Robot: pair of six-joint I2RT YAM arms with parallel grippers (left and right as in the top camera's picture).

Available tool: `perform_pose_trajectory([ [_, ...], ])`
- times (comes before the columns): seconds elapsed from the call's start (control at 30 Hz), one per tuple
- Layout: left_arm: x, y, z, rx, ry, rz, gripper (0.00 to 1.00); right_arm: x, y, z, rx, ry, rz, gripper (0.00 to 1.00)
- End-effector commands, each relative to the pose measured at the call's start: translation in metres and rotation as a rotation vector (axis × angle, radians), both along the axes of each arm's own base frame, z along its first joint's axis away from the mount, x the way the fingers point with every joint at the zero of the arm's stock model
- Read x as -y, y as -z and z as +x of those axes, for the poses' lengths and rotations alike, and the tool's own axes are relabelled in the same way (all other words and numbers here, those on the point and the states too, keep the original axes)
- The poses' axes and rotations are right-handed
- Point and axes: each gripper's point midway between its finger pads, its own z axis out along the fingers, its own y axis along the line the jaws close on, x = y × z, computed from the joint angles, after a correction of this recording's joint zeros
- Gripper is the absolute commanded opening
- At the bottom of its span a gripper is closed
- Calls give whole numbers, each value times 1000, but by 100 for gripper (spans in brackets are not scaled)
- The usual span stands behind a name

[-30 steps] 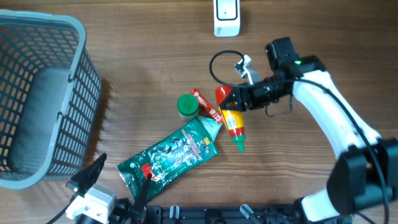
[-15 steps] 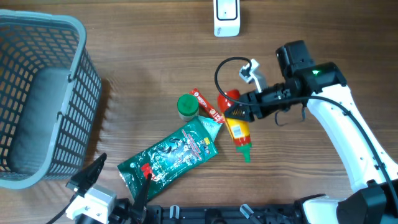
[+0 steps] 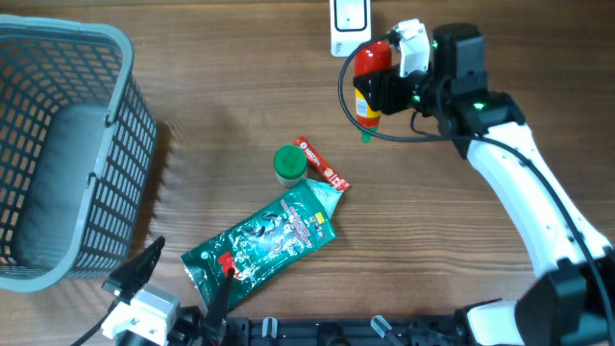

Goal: Scan the item barcode

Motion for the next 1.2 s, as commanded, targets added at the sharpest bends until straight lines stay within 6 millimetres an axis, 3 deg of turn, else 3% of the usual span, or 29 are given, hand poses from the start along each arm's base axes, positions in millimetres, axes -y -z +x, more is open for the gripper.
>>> perform_pose_trajectory([
  [0.0, 2, -1, -2, 6, 9, -6, 100, 20, 12, 34, 51, 148, -89, 57],
  [0.13, 2, -1, -2, 6, 9, -6, 100, 23, 11, 59, 169, 182, -174, 60],
  [0.3, 2, -1, -2, 6, 9, -6, 100, 35, 9, 96, 342, 299, -481, 59],
  [0.5, 2, -1, -2, 6, 9, -6, 100, 40, 17, 159, 461, 363, -801, 59],
  [0.7, 2, -1, -2, 6, 9, -6, 100, 18, 25, 208, 554, 368, -940, 59],
  [0.93, 2, -1, -2, 6, 9, -7, 100, -23, 40, 219, 633, 325, -946, 59],
  [1.07, 2, -1, -2, 6, 9, -6, 100, -23, 38, 218, 637, 327, -963, 59],
  [1.17, 2, -1, -2, 6, 9, -6, 100, -12, 32, 217, 630, 348, -1030, 59],
])
